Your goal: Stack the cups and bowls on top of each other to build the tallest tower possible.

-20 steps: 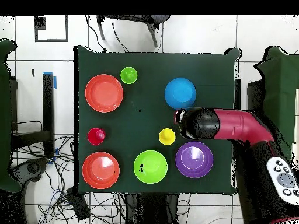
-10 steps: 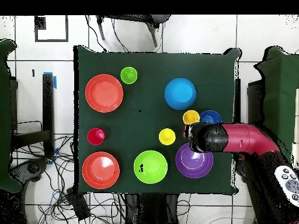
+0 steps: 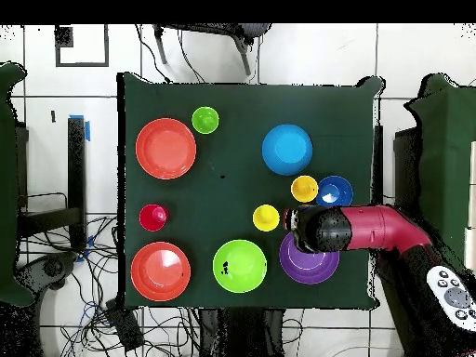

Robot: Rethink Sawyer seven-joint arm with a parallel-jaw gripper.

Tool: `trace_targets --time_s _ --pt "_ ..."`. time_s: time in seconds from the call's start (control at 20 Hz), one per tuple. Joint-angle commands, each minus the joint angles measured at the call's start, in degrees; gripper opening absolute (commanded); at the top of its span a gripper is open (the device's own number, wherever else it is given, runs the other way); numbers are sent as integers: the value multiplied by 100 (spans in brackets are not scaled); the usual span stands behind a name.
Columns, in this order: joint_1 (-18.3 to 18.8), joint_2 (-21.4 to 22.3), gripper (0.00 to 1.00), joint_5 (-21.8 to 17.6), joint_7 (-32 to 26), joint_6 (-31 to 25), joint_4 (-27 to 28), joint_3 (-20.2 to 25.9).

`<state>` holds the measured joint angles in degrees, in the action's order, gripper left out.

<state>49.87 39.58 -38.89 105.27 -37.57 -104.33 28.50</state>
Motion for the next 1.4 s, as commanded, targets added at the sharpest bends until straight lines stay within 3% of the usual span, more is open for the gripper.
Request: trace_targets --time_s 0.05,0.3,0.75,1.15,1.4 --pt "130 -126 100 -134 -1377 69 -436 761" --pt "174 -150 100 -69 -1346 -135 -336 962" --pt "150 -308 100 -493 -1076 185 -335 874" --pt "99 -330 100 -675 -1040 218 -290 829" --pt "-13 -326 100 -988 -985 229 -211 692"
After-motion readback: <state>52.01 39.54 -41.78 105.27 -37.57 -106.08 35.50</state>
